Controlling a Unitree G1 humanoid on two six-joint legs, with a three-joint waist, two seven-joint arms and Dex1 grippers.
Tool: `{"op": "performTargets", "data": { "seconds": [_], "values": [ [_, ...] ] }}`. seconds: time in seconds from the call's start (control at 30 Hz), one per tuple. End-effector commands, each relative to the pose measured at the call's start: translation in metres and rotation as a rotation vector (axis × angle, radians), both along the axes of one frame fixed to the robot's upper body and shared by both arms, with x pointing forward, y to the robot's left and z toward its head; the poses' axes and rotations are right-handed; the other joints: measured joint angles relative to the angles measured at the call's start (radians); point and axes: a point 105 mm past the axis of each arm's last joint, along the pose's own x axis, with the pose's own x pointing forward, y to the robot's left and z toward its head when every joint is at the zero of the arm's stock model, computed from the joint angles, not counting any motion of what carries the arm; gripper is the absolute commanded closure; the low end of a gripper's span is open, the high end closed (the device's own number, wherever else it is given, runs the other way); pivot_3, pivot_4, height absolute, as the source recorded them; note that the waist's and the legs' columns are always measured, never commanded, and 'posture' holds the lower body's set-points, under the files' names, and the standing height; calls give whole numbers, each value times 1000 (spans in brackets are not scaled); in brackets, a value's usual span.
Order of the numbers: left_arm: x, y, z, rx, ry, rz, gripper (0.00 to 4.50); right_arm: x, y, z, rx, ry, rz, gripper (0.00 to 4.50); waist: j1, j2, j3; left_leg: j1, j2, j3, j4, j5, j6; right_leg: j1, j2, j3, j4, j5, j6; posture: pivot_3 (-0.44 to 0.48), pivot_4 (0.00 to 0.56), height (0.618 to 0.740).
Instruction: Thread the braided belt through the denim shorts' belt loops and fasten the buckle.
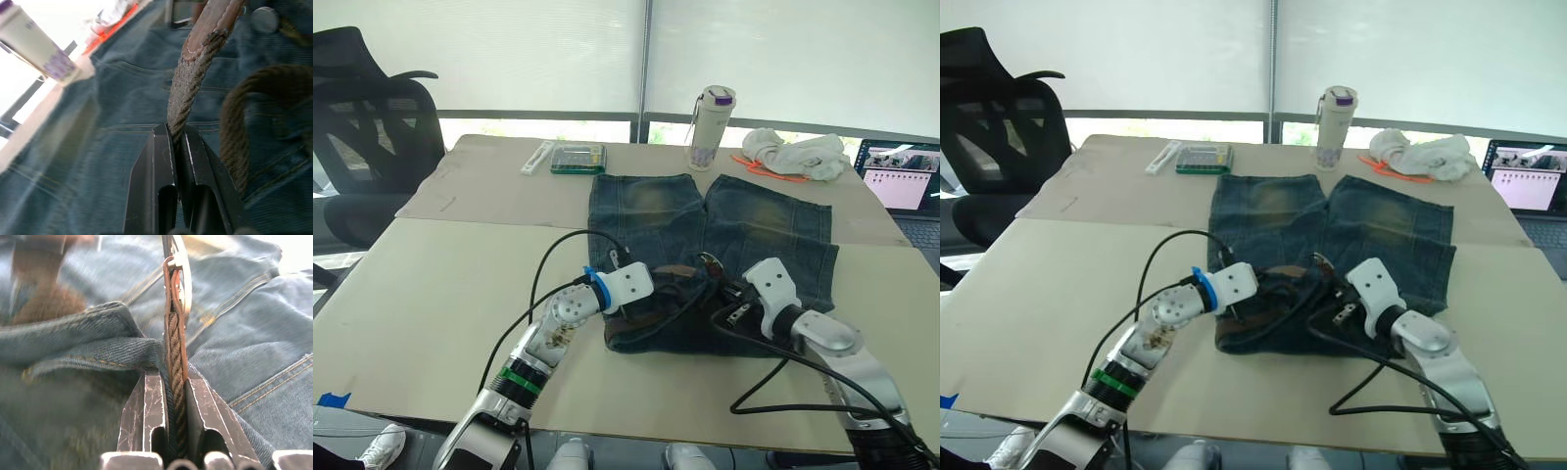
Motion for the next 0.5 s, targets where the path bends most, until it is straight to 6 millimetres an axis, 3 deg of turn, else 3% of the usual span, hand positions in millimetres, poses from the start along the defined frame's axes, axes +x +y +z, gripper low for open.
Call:
{"op": "performTargets", "data": {
  "seconds": [0.03,0.23,0.5],
  "values": [
    [1,-6,8,-23,-3,30,4500,0,3,22,-42,-145,-16,4442,0,0,0,0,0,0,0,0,0,0,0,0,0,0,0,0,150,737],
    [18,-12,14,-177,97,195,4500,-2,18,18,-54,-231,-56,4442,-1,0,0,0,0,0,0,0,0,0,0,0,0,0,0,0,150,737],
    [15,-26,14,-195,117,167,4500,-3,29,16,-82,-261,-34,4442,-9,0,0,1,0,0,0,0,0,0,0,0,1,0,0,0,150,737]
  ]
}}
